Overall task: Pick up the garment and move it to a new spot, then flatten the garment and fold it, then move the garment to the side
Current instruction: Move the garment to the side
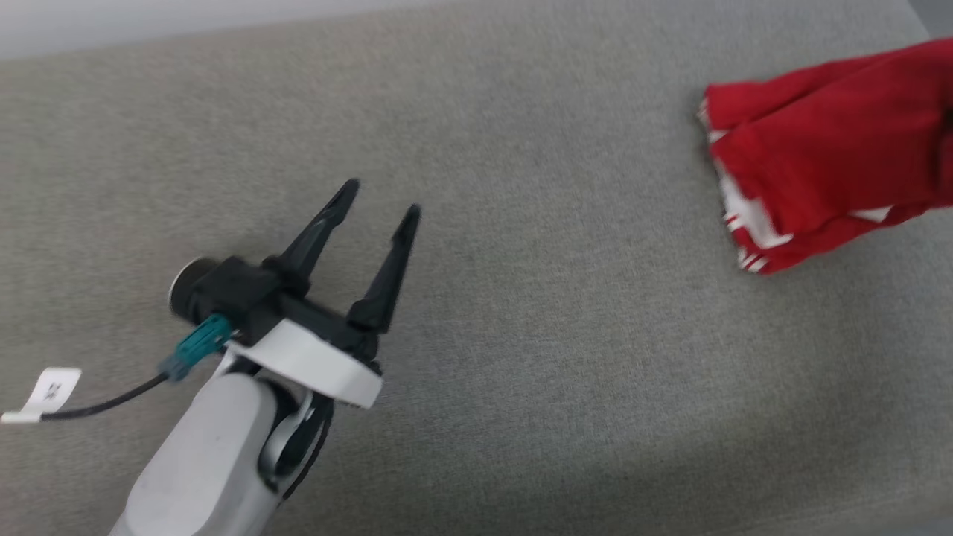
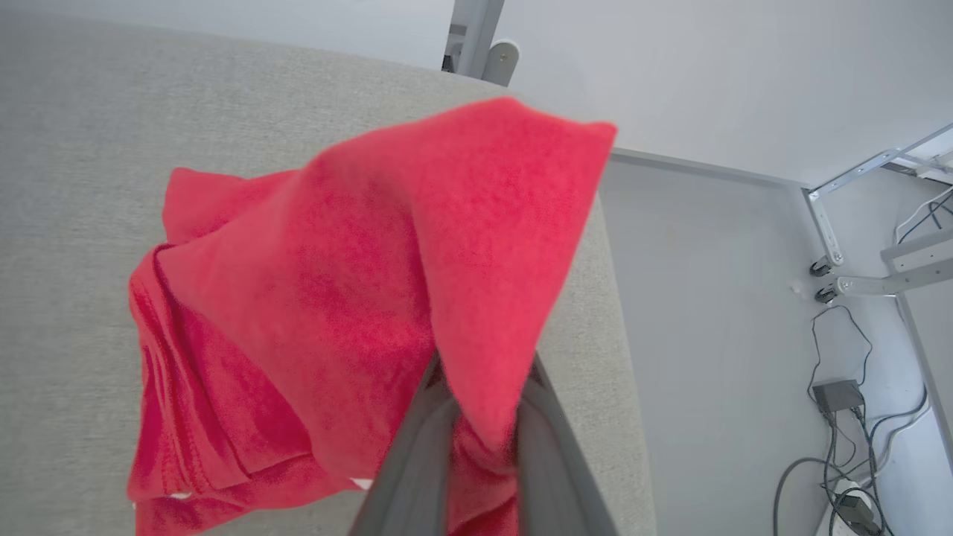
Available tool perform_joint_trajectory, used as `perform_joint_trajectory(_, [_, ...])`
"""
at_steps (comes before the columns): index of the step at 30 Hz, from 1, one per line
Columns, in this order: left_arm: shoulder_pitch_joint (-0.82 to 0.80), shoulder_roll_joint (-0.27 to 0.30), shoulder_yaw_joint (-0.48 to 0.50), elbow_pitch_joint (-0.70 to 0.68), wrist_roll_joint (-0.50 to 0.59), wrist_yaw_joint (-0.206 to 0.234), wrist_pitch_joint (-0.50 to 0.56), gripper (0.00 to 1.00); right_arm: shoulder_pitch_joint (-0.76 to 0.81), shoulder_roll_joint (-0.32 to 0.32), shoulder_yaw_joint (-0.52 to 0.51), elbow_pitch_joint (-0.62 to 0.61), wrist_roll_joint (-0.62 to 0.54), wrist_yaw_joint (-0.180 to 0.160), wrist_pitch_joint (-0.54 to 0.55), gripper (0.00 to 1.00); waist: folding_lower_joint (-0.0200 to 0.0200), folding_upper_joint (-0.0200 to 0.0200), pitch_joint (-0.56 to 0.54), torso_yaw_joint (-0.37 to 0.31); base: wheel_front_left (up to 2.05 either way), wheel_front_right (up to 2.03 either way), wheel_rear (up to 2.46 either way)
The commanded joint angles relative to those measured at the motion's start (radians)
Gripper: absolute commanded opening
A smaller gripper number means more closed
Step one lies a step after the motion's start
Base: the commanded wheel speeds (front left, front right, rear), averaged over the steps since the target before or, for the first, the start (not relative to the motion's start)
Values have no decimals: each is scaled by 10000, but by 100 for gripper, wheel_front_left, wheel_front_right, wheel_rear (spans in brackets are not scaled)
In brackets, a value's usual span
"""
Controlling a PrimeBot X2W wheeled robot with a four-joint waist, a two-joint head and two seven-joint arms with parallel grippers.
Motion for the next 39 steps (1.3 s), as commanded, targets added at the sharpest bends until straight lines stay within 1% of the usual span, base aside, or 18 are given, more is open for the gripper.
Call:
perform_joint_trajectory(1, [-280,4,-164,34,-33,-25,-48,100,-256,-78,-20,201,-167,-4,-275,0,0,0,314,-203,0,0,0])
perform_joint_trajectory(9, [-1403,-27,-1178,163,-141,-25,-48,100,-1254,-194,-402,1974,-1697,-6,-1784,0,0,0,977,-235,0,0,0])
perform_joint_trajectory(15, [-1898,-85,-1603,211,-192,-25,-48,100,-1718,136,-706,3330,-2496,-4,-2541,0,0,0,1320,-61,0,0,0])
perform_joint_trajectory(21, [-2146,-91,-1744,281,-313,-25,-48,100,-2092,558,-1038,4519,-2869,-4,-3132,0,0,0,1446,144,0,0,0])
perform_joint_trajectory(22, [-2153,-99,-1706,288,-341,-25,-48,100,-2209,575,-1147,4681,-2876,-6,-3263,13,0,0,1451,169,0,0,0])
perform_joint_trajectory(24, [-2123,-85,-1599,278,-365,-25,-48,100,-2298,666,-1133,4998,-3051,-4,-3342,47,0,0,1445,197,0,0,0])
perform_joint_trajectory(25, [-2076,-66,-1531,266,-382,-25,-48,100,-2355,694,-1202,5131,-3014,-4,-3412,89,0,0,1434,195,0,0,0])
perform_joint_trajectory(26, [-2013,-47,-1465,253,-402,-25,-48,100,-2444,701,-1244,5246,-3025,-4,-3443,100,0,0,1419,193,0,0,0])
perform_joint_trajectory(34, [-1348,24,-625,168,-505,-25,-48,100,-2812,623,-1369,5860,-3108,-6,-4029,100,0,0,997,135,0,0,0])
perform_joint_trajectory(39, [-859,-75,22,19,-452,-25,-48,100,-2872,764,-1558,6084,-2946,-4,-4344,100,0,0,595,138,0,0,0])
